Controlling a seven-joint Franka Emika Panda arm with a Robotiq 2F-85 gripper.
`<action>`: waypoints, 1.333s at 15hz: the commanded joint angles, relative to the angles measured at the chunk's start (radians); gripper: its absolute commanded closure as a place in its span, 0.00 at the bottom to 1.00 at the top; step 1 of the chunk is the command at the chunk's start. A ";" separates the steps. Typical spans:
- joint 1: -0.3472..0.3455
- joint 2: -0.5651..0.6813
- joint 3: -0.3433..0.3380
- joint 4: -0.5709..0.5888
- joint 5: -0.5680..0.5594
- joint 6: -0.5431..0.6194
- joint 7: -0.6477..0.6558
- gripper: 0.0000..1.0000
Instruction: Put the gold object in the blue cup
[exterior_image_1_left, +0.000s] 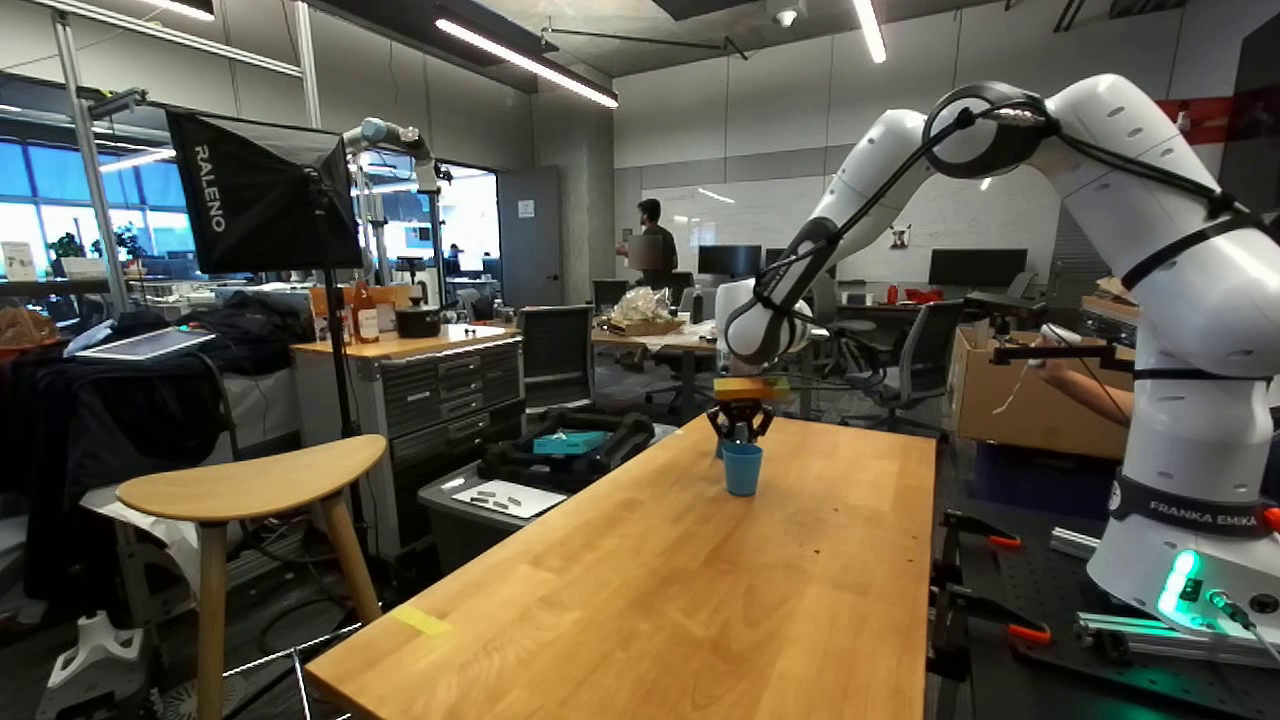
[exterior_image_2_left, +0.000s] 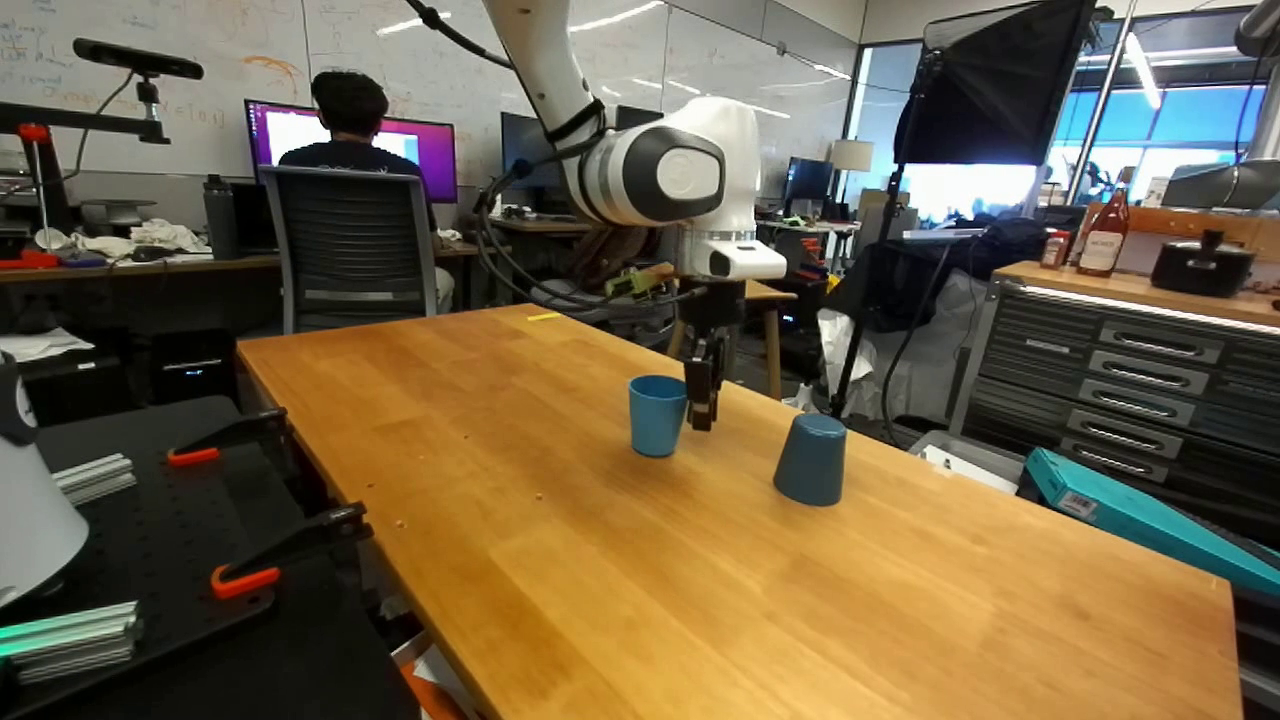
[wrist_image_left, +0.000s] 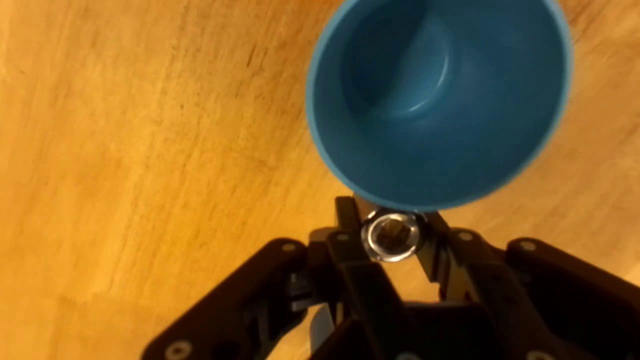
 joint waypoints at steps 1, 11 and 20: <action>-0.004 -0.089 -0.001 0.001 0.028 -0.059 -0.033 0.89; 0.024 -0.157 0.063 -0.045 0.034 -0.159 -0.045 0.89; 0.033 -0.075 0.027 -0.031 0.008 -0.143 -0.012 0.89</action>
